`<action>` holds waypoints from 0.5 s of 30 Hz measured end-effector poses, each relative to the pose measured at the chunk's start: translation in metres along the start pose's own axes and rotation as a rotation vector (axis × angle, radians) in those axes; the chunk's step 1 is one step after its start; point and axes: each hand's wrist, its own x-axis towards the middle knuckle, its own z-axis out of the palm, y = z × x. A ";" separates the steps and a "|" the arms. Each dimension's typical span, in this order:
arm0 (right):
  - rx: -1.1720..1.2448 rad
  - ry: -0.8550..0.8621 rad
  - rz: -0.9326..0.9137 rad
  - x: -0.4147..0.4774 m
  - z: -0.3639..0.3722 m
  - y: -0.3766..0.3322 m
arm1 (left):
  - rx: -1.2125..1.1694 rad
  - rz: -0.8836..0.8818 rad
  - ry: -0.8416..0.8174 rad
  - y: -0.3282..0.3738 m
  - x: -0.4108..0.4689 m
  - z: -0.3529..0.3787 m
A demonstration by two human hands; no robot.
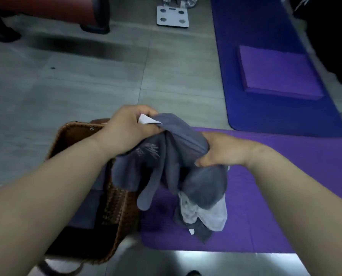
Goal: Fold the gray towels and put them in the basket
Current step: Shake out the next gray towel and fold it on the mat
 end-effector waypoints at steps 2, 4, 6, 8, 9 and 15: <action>-0.183 0.110 0.109 -0.023 -0.016 -0.003 | -0.024 -0.013 0.018 0.043 -0.002 -0.026; -0.124 0.260 0.202 -0.058 -0.036 -0.011 | -0.010 -0.028 -0.027 0.092 -0.011 -0.055; -0.066 0.376 0.247 -0.094 -0.061 -0.023 | 0.017 -0.035 -0.088 0.137 -0.021 -0.084; 0.028 0.478 0.241 -0.128 -0.085 -0.044 | 0.037 -0.055 -0.088 0.176 -0.032 -0.112; 0.103 0.526 0.218 -0.144 -0.097 -0.057 | 0.063 -0.069 -0.070 0.194 -0.037 -0.126; 0.229 0.797 0.049 -0.220 -0.164 -0.124 | 0.222 0.009 -0.101 0.269 -0.061 -0.196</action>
